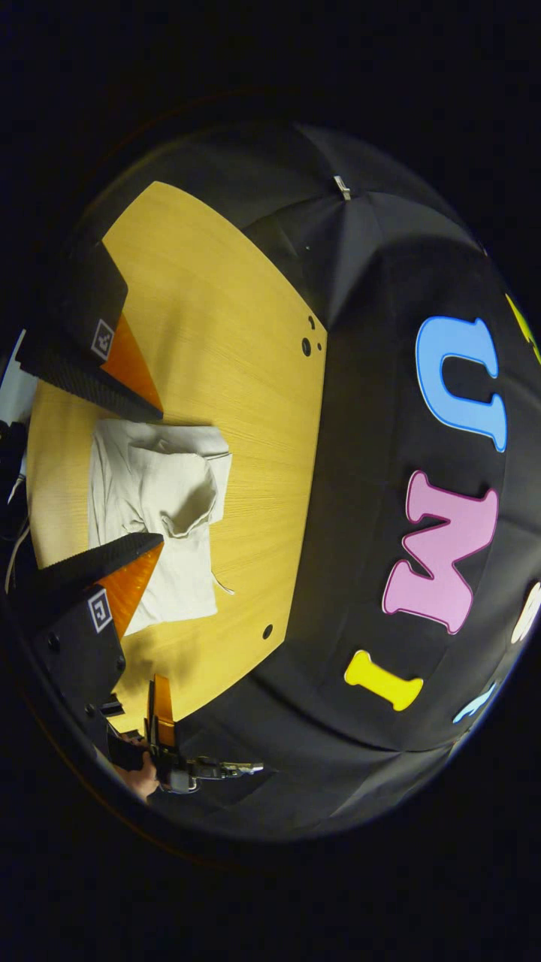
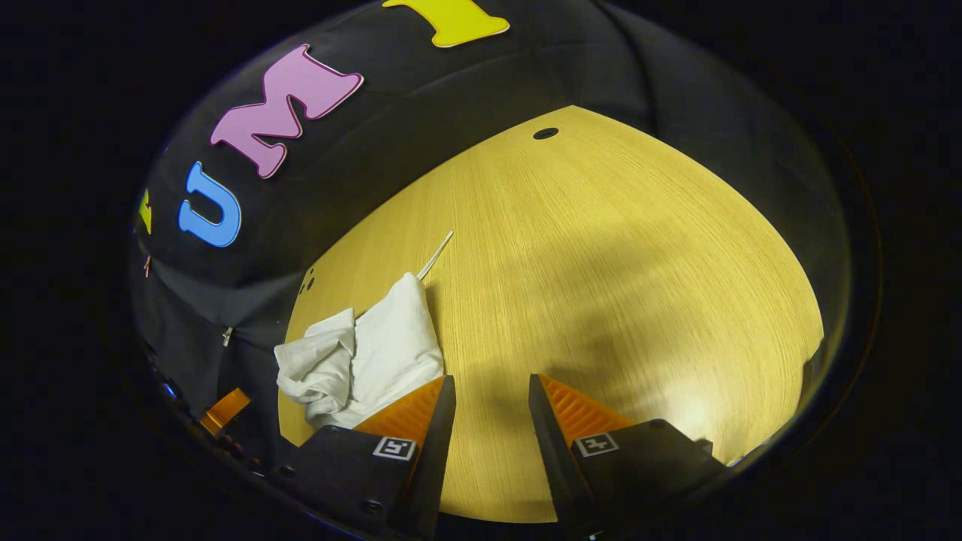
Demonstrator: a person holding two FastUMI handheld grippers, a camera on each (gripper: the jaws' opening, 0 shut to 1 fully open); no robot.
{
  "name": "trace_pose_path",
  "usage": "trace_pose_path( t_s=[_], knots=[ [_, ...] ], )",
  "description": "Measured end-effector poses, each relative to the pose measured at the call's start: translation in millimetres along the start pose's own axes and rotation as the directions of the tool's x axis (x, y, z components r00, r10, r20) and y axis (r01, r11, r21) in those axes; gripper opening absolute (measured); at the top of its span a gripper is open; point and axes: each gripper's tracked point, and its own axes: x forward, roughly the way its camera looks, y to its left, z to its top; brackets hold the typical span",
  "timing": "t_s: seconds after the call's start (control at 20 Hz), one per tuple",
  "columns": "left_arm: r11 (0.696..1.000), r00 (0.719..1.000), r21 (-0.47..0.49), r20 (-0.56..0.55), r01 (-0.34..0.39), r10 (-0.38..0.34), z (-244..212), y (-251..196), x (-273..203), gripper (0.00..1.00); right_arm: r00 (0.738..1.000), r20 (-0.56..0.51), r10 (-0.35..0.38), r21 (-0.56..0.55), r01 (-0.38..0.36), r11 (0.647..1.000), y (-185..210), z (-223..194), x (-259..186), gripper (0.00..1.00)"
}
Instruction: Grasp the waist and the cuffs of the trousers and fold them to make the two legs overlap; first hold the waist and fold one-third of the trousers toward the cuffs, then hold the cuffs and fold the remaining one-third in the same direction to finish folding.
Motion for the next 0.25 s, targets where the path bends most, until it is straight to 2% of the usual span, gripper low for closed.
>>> trace_pose_path(
  t_s=[0.15, 0.2, 0.25],
  knots=[
    [0.998, 1.000, -0.061, 0.016, 0.002, -0.001, -1.8, -1.6, -2.4, 0.94, 1.000, -0.013, -0.007, -0.027, 0.007, 1.000, -2.6, 2.9, -1.7, 0.65],
    [0.997, 1.000, -0.074, 0.014, -0.003, 0.004, -3.7, 0.2, -2.7, 0.94, 1.000, -0.013, -0.006, -0.029, 0.005, 1.000, -2.0, 4.8, -1.1, 0.79],
    [0.996, 1.000, -0.086, 0.011, -0.011, 0.012, -5.4, 1.9, -3.4, 0.94, 1.000, -0.015, -0.004, -0.028, 0.004, 1.000, -1.1, 5.8, 0.1, 0.79]
  ],
)
